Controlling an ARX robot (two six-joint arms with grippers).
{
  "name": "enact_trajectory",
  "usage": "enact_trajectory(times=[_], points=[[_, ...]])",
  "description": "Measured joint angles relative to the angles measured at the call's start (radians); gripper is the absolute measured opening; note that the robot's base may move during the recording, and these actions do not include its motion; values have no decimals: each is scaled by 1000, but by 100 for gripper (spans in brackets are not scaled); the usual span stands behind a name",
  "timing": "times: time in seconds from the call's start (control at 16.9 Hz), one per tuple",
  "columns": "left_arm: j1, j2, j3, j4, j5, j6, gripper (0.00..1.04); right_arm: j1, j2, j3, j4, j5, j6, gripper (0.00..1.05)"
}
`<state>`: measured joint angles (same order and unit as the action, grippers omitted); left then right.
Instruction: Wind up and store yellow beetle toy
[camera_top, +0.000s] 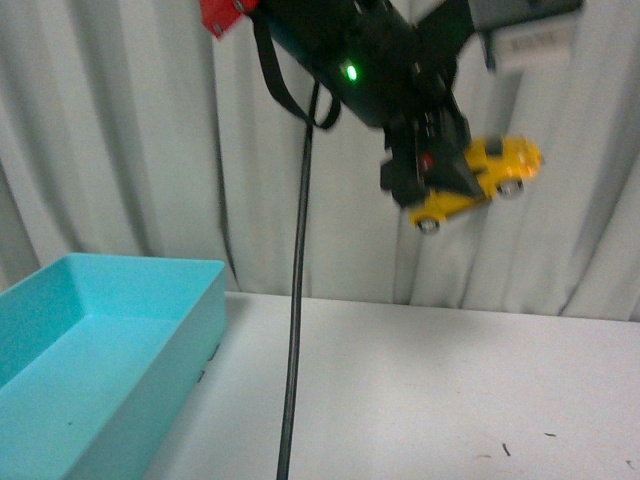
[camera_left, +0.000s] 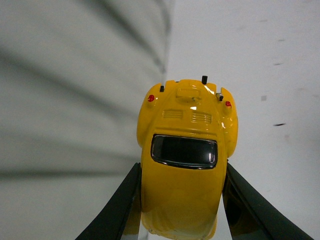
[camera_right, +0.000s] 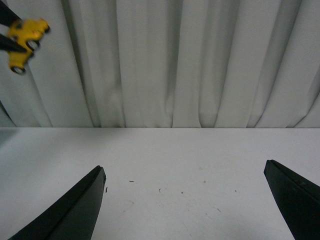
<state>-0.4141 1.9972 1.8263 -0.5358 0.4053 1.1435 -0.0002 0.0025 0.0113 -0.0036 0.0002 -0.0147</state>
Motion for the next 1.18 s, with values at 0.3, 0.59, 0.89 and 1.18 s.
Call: enact_trajectory(times=[0.3, 0.59, 0.89, 1.18], points=[[303, -25, -20, -153, -315, -440, 39, 0, 0, 0, 0, 0, 0, 98], [459, -35, -132, -189, -370, -678, 39, 0, 0, 0, 0, 0, 0, 98], [555, -19, -244, -155, -482, -754, 39, 0, 0, 0, 0, 0, 0, 98], [553, 87, -322, -21, -567, -777, 39, 0, 0, 0, 0, 0, 0, 98]])
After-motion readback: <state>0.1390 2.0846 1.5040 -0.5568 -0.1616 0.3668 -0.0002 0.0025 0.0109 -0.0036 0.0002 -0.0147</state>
